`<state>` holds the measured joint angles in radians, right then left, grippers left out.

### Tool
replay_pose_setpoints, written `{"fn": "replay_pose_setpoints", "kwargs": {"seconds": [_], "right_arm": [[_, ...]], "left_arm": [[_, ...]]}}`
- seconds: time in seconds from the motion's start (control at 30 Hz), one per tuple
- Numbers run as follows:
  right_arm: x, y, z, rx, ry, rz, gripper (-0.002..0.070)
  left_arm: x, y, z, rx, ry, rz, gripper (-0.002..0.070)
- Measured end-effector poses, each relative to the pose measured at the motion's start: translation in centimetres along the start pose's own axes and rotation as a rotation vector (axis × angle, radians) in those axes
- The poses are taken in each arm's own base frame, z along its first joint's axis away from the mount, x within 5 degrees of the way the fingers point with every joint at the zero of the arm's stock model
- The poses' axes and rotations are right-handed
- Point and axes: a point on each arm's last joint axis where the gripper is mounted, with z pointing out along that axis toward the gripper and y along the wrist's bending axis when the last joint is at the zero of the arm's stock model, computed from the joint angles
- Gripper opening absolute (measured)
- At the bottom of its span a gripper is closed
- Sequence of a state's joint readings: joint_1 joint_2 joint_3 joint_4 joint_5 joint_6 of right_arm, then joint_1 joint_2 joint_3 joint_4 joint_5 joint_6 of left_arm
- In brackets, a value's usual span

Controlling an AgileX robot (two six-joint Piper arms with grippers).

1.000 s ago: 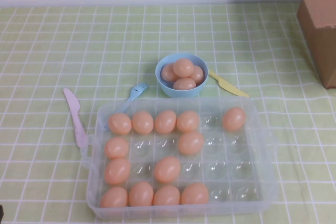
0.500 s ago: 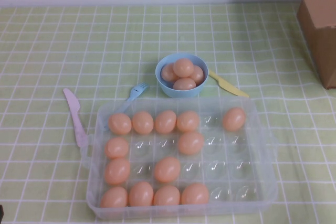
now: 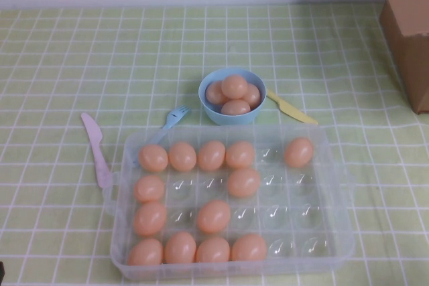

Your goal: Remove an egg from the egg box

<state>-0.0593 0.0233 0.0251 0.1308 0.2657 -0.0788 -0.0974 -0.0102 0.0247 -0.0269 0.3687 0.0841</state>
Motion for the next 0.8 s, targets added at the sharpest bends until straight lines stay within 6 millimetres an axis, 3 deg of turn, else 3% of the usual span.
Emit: {"fn": "replay_pose_setpoints", "kwargs": {"seconds": [0.8], "right_arm": [[0.78, 0.00, -0.23, 0.000, 0.069, -0.009, -0.0017]], "left_arm": [[0.00, 0.00, 0.00, 0.000, 0.000, 0.000, -0.0005]]}}
